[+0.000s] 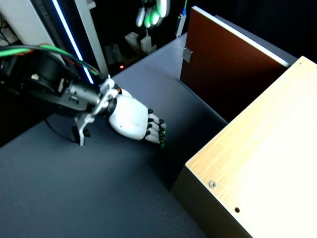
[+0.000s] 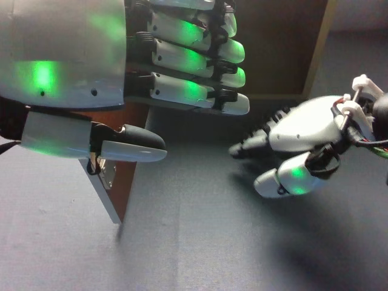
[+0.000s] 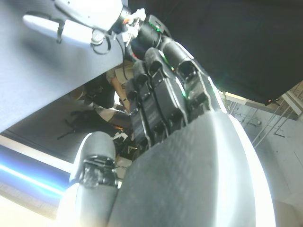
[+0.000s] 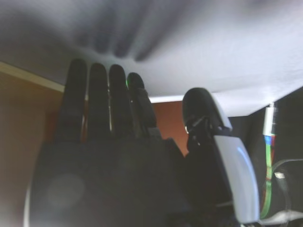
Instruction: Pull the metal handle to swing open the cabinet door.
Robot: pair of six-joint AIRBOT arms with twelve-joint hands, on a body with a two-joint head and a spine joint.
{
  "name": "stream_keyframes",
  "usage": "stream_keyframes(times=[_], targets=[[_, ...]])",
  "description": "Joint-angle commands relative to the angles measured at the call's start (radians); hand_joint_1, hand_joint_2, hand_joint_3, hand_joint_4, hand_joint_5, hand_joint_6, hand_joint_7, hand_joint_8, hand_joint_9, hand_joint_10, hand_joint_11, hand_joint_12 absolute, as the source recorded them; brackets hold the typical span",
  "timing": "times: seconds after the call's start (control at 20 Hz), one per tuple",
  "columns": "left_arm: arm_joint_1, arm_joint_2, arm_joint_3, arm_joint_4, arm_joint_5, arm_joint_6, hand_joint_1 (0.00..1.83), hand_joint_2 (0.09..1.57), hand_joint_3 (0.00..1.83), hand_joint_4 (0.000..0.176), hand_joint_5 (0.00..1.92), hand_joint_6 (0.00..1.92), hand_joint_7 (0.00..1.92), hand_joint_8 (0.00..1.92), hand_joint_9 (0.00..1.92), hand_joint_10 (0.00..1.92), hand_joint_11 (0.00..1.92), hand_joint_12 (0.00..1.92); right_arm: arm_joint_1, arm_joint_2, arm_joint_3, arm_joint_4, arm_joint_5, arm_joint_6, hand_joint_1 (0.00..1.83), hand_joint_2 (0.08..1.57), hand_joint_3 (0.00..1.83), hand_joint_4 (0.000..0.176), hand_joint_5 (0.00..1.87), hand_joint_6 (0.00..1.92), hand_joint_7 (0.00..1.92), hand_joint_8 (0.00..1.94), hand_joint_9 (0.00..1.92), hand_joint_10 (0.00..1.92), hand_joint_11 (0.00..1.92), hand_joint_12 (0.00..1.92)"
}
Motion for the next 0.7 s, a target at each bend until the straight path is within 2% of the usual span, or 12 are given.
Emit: stream_keyframes(times=[0.0, 0.1, 0.35, 0.5, 0.65], targets=[[-0.01, 0.007, 0.001, -0.101, -0.026, 0.01, 0.0, 1.55, 0.0, 0.0, 0.46, 0.0, 0.5, 0.0, 0.47, 0.0, 0.07, 0.91, 0.01, 0.003, -0.006, -0.034, -0.094, -0.001, 0.0, 1.48, 0.0, 0.0, 0.12, 0.0, 0.14, 0.0, 0.12, 0.0, 0.0, 0.41], [-0.01, 0.007, 0.001, -0.101, -0.026, 0.01, 0.0, 1.55, 0.0, 0.0, 0.47, 0.0, 0.51, 0.0, 0.47, 0.0, 0.08, 0.91, 0.01, 0.003, -0.011, -0.034, -0.094, -0.008, 0.0, 1.48, 0.0, 0.0, 0.12, 0.0, 0.14, 0.0, 0.12, 0.0, 0.0, 0.39], [-0.01, 0.007, 0.001, -0.101, -0.026, 0.01, 0.0, 1.55, 0.0, 0.0, 0.46, 0.0, 0.5, 0.0, 0.47, 0.0, 0.07, 0.91, 0.01, 0.003, -0.02, -0.034, -0.103, -0.115, 0.0, 1.47, 0.0, 0.0, 0.11, 0.0, 0.13, 0.0, 0.11, 0.0, 0.0, 0.37], [-0.01, 0.007, 0.001, -0.101, -0.026, 0.01, 0.0, 1.55, 0.0, 0.0, 0.46, 0.0, 0.51, 0.0, 0.47, 0.0, 0.07, 0.91, 0.011, 0.003, -0.005, -0.034, -0.113, -0.112, 0.0, 1.48, 0.0, 0.0, 0.1, 0.0, 0.12, 0.0, 0.11, 0.0, 0.0, 0.37], [-0.01, 0.007, 0.001, -0.101, -0.026, 0.01, 0.0, 1.55, 0.0, 0.0, 0.47, 0.0, 0.51, 0.0, 0.47, 0.0, 0.07, 0.91, 0.01, 0.003, 0.007, -0.034, -0.186, -0.035, 0.0, 1.48, 0.0, 0.0, 0.1, 0.0, 0.12, 0.0, 0.11, 0.0, 0.0, 0.36]])
